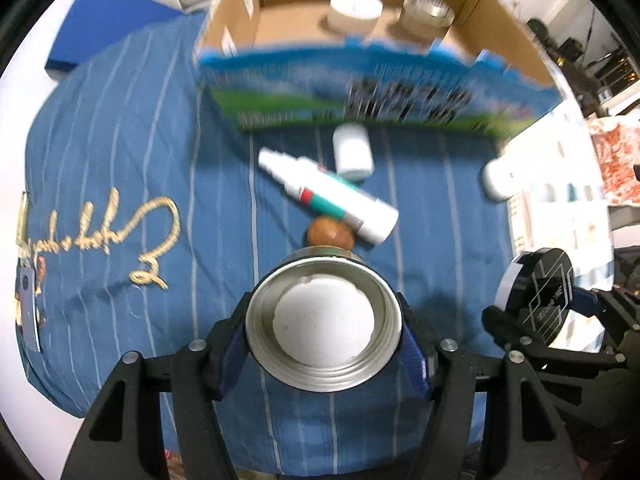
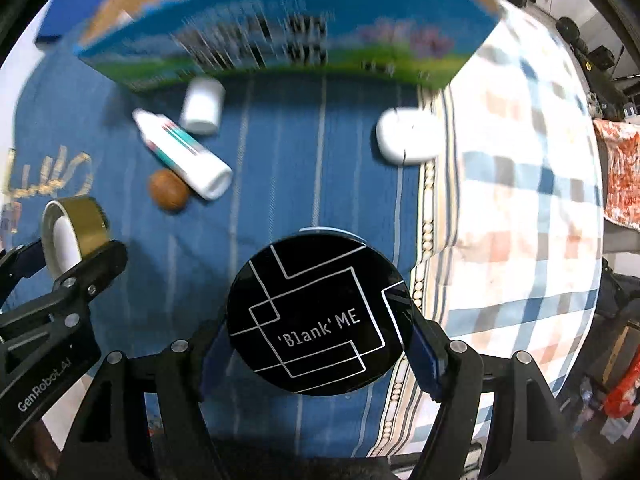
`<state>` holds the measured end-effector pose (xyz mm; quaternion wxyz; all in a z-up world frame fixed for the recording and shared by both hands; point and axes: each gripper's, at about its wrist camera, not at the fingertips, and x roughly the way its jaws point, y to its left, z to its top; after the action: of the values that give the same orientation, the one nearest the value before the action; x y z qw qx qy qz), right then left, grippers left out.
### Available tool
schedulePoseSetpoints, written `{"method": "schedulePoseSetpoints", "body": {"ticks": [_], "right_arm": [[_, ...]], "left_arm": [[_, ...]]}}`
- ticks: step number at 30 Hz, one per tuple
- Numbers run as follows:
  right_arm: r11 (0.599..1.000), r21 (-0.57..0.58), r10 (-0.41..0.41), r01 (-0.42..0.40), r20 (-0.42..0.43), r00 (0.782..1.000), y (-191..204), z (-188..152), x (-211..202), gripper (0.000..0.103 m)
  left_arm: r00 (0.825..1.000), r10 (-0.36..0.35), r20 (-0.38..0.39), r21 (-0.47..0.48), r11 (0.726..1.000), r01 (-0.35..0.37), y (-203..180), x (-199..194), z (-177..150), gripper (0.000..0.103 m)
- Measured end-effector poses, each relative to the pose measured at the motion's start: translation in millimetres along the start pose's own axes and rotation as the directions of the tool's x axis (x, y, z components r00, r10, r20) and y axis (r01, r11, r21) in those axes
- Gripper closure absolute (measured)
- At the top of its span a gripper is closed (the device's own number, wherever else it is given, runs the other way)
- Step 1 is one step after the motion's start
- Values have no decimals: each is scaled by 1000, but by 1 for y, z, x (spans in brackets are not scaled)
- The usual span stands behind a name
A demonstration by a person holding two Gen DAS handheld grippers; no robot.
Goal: Organize rigid objects
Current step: 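Lower the silver lid and black compact into the box and open both tools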
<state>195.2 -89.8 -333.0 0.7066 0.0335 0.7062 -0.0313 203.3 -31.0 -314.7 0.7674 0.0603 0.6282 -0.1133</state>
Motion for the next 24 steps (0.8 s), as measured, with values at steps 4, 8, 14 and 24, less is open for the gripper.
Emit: {"method": "schedulePoseSetpoints", "body": {"ticks": [4,8,14,24], "right_arm": [[1000,-4,31,-30,69,997,-3,2,-48,26],[999,-6,47,-47,128,991,-23,11,-89,26],[998,10,60,-63,203,977,-40,7,-119,26],[996,8,84,-90,283,955,-51,15,-155,26]], "left_arm": [[999,-18,48,-25,1000,19,8,-50,0,41],[995,-15,99,-13,1000,17,12,-79,1,41],[987,-27,160,-18,999,31,26,-110,2,41],[974,-52,220,-15,998,57,18,-144,10,41]]}}
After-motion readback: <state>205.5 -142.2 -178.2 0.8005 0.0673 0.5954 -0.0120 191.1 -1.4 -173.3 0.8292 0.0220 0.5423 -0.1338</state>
